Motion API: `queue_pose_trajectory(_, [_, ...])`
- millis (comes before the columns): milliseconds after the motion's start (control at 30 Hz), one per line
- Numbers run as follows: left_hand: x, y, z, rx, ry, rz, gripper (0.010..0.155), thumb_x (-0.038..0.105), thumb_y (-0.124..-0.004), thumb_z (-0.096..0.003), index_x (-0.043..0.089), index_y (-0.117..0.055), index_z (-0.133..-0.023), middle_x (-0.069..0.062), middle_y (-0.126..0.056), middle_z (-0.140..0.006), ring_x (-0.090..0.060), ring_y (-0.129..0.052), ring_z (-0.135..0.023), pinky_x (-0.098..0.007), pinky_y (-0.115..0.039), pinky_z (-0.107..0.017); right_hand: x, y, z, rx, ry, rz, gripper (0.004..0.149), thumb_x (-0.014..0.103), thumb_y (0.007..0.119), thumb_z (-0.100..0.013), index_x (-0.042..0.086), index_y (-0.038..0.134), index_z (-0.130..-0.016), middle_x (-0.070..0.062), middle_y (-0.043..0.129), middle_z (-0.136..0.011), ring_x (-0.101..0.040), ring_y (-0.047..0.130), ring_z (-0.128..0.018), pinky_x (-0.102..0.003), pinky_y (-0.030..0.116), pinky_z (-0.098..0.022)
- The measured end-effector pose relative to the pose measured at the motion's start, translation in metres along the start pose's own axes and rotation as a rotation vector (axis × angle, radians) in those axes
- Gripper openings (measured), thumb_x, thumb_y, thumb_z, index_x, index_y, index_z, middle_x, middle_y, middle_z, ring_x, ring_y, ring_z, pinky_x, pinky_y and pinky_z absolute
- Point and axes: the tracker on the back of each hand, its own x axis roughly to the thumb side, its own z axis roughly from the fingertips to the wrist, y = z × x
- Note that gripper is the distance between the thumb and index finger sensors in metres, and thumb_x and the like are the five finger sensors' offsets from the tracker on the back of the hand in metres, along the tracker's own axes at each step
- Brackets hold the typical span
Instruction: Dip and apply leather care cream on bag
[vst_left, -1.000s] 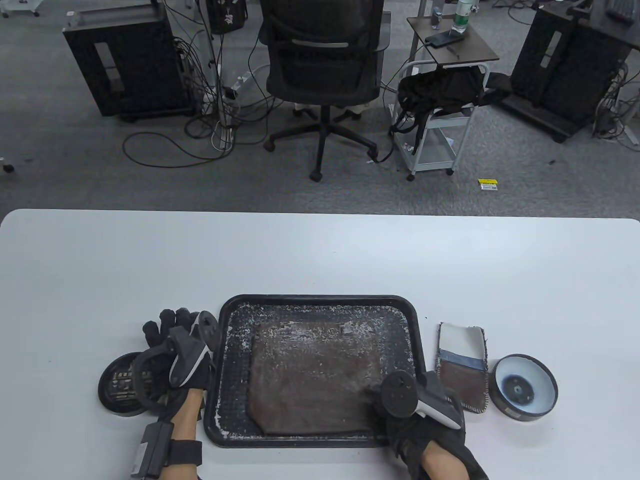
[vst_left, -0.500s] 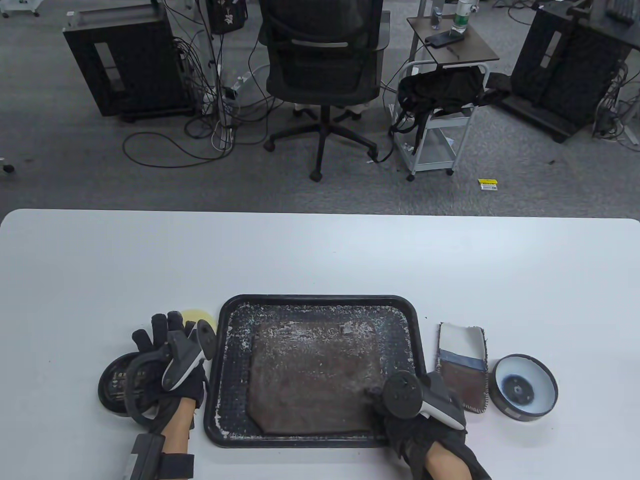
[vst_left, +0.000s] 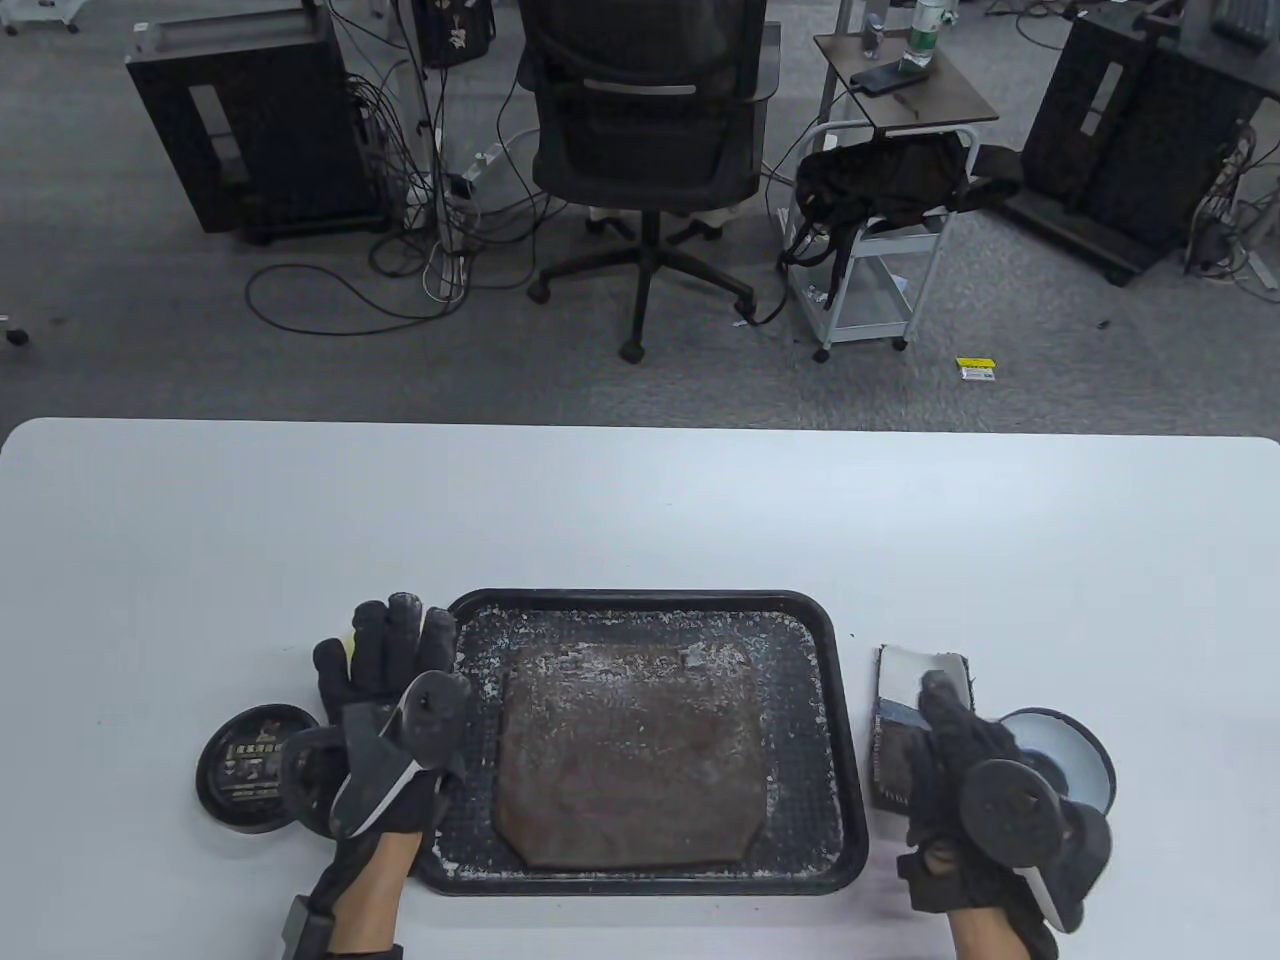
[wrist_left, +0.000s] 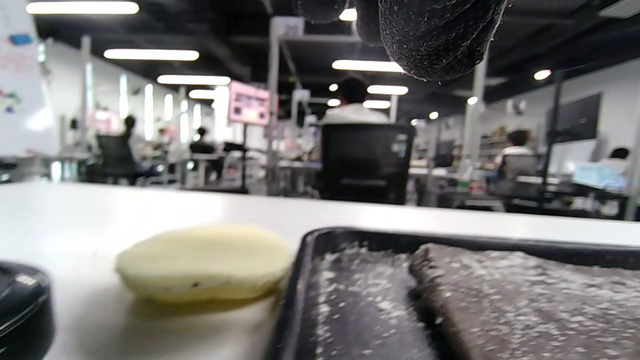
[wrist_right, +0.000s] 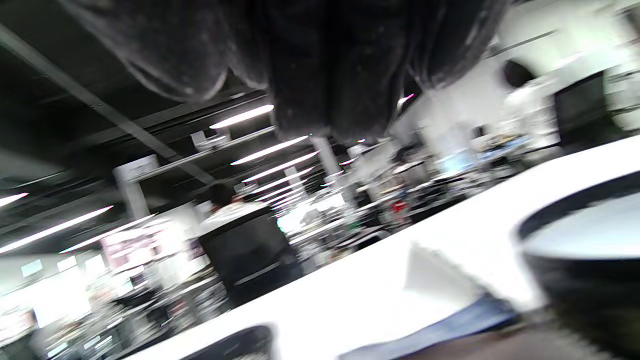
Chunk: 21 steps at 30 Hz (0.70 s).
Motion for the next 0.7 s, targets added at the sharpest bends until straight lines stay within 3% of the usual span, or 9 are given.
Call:
queue_pose_trajectory(33, [0.004,0.0,0.001,0.009,-0.013,-0.004,0.062,0.053,-0.076,-0.0531,0.044,-0.052,-0.109,0.012,-0.038,-0.125,-0.019,-0.035,-0.119,-0.055,-0.034,-0.087,-0.009,-0.002,-0.001,-0.015,0.063,-0.009,0.065,0.038,0.078,-0.041,0.016,0.062,-0.1,-0.012,0.073,-0.099,-0.042,0.076,-0.087,-0.058,0.064,-0.064])
queue_pose_trajectory(67, [0.008,0.0,0.002,0.018,-0.031,-0.012,0.061,0.053,-0.076,-0.0532,0.044,-0.052,-0.109,0.012,-0.039,-0.125,-0.019,-0.036,-0.119,-0.055,-0.034,-0.087,-0.026,-0.002,-0.005,-0.014,0.17,-0.031,0.063,0.038,0.078,-0.041,0.011,0.067,-0.098,-0.019,0.045,-0.107,-0.048,0.052,-0.094,-0.06,0.054,-0.067])
queue_pose_trajectory(267, [0.027,-0.01,0.003,0.004,-0.096,-0.081,0.06,0.053,-0.075,-0.0534,0.044,-0.053,-0.109,0.012,-0.04,-0.125,-0.019,-0.036,-0.119,-0.056,-0.034,-0.087,-0.078,-0.001,-0.01,-0.01,0.458,0.018,0.082,0.04,0.077,-0.043,-0.003,0.042,-0.103,-0.024,0.016,-0.107,-0.056,0.019,-0.094,-0.068,0.031,-0.067])
queue_pose_trajectory(400, [0.034,-0.012,0.005,-0.002,-0.118,-0.133,0.06,0.053,-0.075,-0.0535,0.045,-0.053,-0.109,0.013,-0.039,-0.125,-0.019,-0.035,-0.12,-0.056,-0.033,-0.087,-0.108,0.009,-0.011,0.069,0.602,-0.071,0.084,0.038,0.076,-0.043,-0.011,0.039,-0.101,-0.025,0.011,-0.106,-0.057,0.014,-0.092,-0.068,0.028,-0.067])
queue_pose_trajectory(567, [0.036,-0.013,0.005,-0.002,-0.128,-0.133,0.059,0.053,-0.074,-0.0536,0.045,-0.054,-0.108,0.012,-0.039,-0.125,-0.019,-0.035,-0.12,-0.056,-0.033,-0.087,-0.119,0.013,-0.015,0.135,0.642,0.063,0.08,0.036,0.073,-0.044,-0.017,0.046,-0.097,-0.027,0.016,-0.105,-0.059,0.014,-0.092,-0.068,0.028,-0.066])
queue_pose_trajectory(700, [0.034,-0.013,0.004,-0.008,-0.129,-0.131,0.058,0.053,-0.074,-0.0538,0.045,-0.055,-0.108,0.012,-0.039,-0.125,-0.019,-0.035,-0.12,-0.056,-0.033,-0.087,-0.127,0.016,-0.011,0.181,0.722,0.036,0.075,0.034,0.071,-0.044,-0.022,0.055,-0.092,-0.028,0.022,-0.105,-0.059,0.017,-0.092,-0.069,0.029,-0.066])
